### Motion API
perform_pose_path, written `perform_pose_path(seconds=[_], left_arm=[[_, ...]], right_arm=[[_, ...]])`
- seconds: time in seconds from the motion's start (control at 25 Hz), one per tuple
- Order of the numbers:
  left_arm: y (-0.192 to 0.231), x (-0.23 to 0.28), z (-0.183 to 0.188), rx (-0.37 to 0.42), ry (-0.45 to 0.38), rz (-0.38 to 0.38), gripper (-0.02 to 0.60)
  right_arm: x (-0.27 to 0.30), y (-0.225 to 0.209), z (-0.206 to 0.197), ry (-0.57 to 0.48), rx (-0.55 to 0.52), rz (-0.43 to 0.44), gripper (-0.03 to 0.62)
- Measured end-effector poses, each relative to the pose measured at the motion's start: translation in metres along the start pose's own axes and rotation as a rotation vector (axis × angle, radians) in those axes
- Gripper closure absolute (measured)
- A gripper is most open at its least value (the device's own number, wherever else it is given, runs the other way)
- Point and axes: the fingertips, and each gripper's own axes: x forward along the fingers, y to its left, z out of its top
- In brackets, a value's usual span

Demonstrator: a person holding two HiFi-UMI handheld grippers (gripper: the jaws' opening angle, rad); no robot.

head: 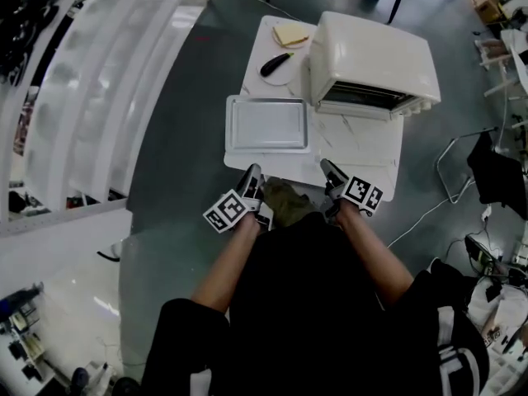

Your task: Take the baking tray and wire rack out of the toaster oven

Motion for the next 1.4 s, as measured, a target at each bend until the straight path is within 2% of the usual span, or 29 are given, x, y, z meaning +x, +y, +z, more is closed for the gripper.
perform_pose_path(seconds=[0.12, 0.24, 0.36, 0.48, 0.6, 0.68, 0.8, 0.92, 1.0, 1.16, 1.28, 1.4], left_arm=[[-0.024, -0.01, -0.014, -0.033, -0.026, -0.09, 0.557], [-0.046, -0.011, -0.027, -0.036, -0.033, -0.149, 0.557], [-0.063, -0.007, -0.038, -0.061, -0.029, -0.197, 0.557], [-0.08, 0.003, -0.048, -0.068, -0.01, -0.239, 0.558], [-0.1, 0.023, -0.059, -0.057, 0.032, -0.269, 0.558], [-0.113, 0.038, -0.068, -0.054, 0.057, -0.282, 0.56], [-0.131, 0.066, -0.082, -0.043, 0.082, -0.289, 0.561], [-0.146, 0.099, -0.091, -0.036, 0.082, -0.293, 0.561], [-0.151, 0.122, -0.099, -0.041, 0.074, -0.277, 0.561], [-0.153, 0.169, -0.113, -0.024, 0.054, -0.224, 0.561], [-0.151, 0.2, -0.122, -0.051, 0.017, -0.196, 0.561], [-0.145, 0.233, -0.125, -0.076, -0.033, -0.171, 0.56]], right_arm=[[-0.04, 0.009, 0.012, -0.105, -0.044, 0.035, 0.557], [-0.071, 0.01, 0.024, -0.19, -0.064, 0.045, 0.566], [-0.093, 0.005, 0.036, -0.252, -0.021, 0.063, 0.569], [-0.107, 0.005, 0.049, -0.299, 0.047, 0.122, 0.571], [-0.117, 0.017, 0.068, -0.35, 0.028, 0.218, 0.571], [-0.123, 0.013, 0.076, -0.362, 0.029, 0.21, 0.571], [-0.126, -0.001, 0.093, -0.371, 0.015, 0.191, 0.569], [-0.126, -0.012, 0.124, -0.385, -0.013, 0.231, 0.569], [-0.126, -0.029, 0.146, -0.394, 0.013, 0.223, 0.569], [-0.12, -0.071, 0.186, -0.394, 0.095, 0.143, 0.569], [-0.105, -0.079, 0.216, -0.378, 0.092, 0.214, 0.569], [-0.087, -0.1, 0.24, -0.365, 0.138, 0.192, 0.568]])
